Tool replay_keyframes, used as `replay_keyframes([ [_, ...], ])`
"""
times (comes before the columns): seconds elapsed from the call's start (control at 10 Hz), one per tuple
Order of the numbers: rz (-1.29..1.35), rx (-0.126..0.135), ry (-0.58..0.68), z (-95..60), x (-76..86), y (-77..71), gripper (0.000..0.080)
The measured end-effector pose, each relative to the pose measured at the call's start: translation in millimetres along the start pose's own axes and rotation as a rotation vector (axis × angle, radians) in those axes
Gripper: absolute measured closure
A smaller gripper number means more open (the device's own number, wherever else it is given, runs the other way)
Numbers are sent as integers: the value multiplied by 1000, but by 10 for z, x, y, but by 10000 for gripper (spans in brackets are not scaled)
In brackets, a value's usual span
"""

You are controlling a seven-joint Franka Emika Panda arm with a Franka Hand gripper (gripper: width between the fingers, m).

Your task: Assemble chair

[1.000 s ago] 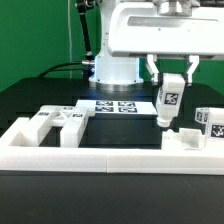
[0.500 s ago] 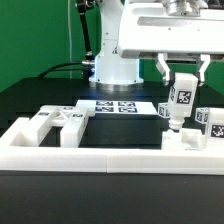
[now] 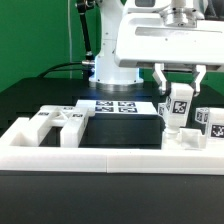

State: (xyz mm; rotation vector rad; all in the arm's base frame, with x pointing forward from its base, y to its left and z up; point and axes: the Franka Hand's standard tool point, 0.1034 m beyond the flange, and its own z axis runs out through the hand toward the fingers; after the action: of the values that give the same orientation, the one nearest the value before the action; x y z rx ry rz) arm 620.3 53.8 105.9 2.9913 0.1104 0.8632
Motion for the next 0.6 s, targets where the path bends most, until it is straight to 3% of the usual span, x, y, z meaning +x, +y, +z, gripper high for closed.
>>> replay_keyframes([
  [0.6, -11, 3, -20, 103, -106, -63, 507],
])
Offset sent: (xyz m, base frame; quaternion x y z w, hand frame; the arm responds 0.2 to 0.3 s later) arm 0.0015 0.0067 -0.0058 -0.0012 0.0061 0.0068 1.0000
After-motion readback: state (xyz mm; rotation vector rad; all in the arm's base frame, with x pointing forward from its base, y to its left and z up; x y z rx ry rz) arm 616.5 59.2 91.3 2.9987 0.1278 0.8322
